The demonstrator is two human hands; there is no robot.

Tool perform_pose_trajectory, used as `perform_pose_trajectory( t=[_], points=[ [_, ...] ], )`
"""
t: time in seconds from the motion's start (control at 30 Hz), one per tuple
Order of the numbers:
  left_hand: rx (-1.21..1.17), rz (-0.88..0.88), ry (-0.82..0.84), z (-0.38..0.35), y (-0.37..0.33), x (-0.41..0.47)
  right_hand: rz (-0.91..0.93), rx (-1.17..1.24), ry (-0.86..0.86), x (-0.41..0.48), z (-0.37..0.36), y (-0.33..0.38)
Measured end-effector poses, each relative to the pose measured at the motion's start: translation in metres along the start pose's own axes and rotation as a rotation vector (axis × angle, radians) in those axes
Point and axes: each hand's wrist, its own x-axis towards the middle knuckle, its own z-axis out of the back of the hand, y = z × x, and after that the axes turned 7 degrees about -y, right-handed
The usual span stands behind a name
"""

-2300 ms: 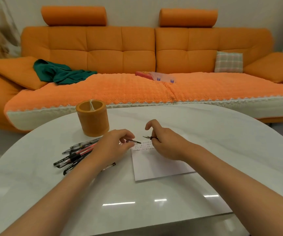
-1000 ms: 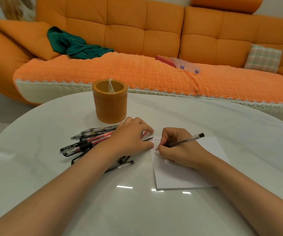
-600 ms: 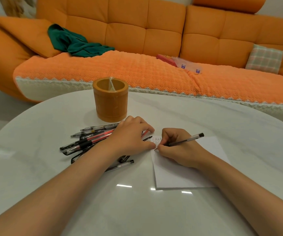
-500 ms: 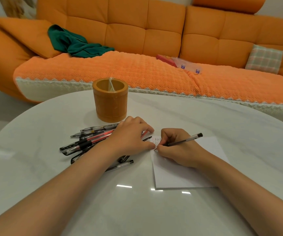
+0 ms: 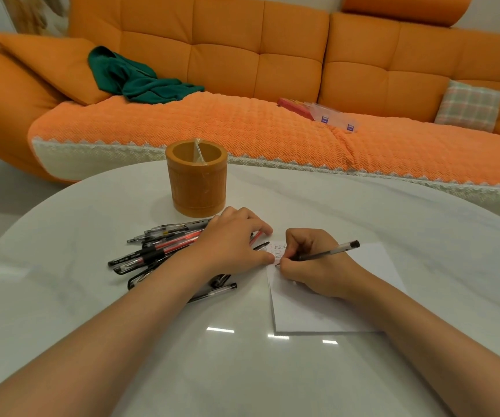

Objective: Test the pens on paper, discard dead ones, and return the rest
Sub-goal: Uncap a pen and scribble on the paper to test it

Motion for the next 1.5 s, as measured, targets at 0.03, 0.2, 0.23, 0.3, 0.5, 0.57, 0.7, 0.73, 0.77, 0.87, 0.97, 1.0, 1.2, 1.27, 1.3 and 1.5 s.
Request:
perform_pose_trajectory(
  t=[0.03,0.2,0.23,0.3,0.5,0.57,0.7,0.73,0.77,0.87,0.97,1.0,1.2,1.27,1.3,1.5],
  points=[
    [0.002,0.0,0.001,0.0,0.0,-0.0001,0.002,0.012,-0.006,-0.0004,0.0001,-0.0006],
    [0.005,-0.005,-0.002,0.0,0.0008,0.0003,0.02,0.017,-0.008,-0.0012,0.0,-0.0005],
    [0.002,-0.005,-0.003,-0.0001,0.0008,0.0002,0.023,0.013,-0.008,-0.0013,-0.0001,-0.0003],
    [-0.004,-0.003,-0.005,-0.0003,0.0009,0.0001,0.024,0.012,-0.007,-0.0014,0.0,-0.0003],
    [-0.002,0.0,-0.007,-0.0013,0.0017,-0.0001,0.027,-0.001,0.016,-0.0008,0.0002,-0.0014],
    [0.0,0.0,-0.005,-0.0011,0.0016,-0.0003,0.026,0.014,0.007,-0.0007,0.0003,-0.0019],
    [0.002,0.0,-0.003,-0.0007,0.0017,0.0007,0.026,0.011,-0.005,-0.0005,-0.0017,-0.0024],
    [0.001,0.0,-0.004,-0.0009,0.0016,0.0007,0.025,0.009,-0.003,-0.0003,-0.0016,-0.0025],
    [0.0,-0.001,-0.005,-0.001,0.0016,0.0004,0.026,0.007,-0.001,-0.0003,-0.0013,-0.0026],
    [0.003,-0.002,-0.003,-0.0011,0.0011,-0.0003,0.047,-0.006,-0.012,-0.001,-0.0005,-0.0027],
    [0.003,-0.003,-0.003,-0.0005,0.0018,-0.0006,0.054,-0.021,0.004,-0.0017,-0.0009,-0.002],
    [0.001,-0.003,-0.003,-0.0004,0.0018,-0.0008,0.05,-0.015,0.012,-0.0019,-0.0007,-0.0018],
    [0.009,-0.009,-0.004,-0.0006,0.0021,-0.0005,0.045,0.008,0.02,-0.0016,-0.0014,-0.0016],
    [0.016,-0.012,-0.005,-0.0009,0.0019,-0.0006,0.049,0.015,0.023,-0.0012,-0.0016,-0.002],
    [0.018,-0.015,-0.006,-0.0013,0.0016,-0.0006,0.049,0.012,0.027,-0.001,-0.0014,-0.0023],
    [0.015,-0.02,-0.018,-0.0023,0.0029,0.0005,0.028,0.079,-0.01,-0.0001,-0.0008,-0.0048]
  ],
)
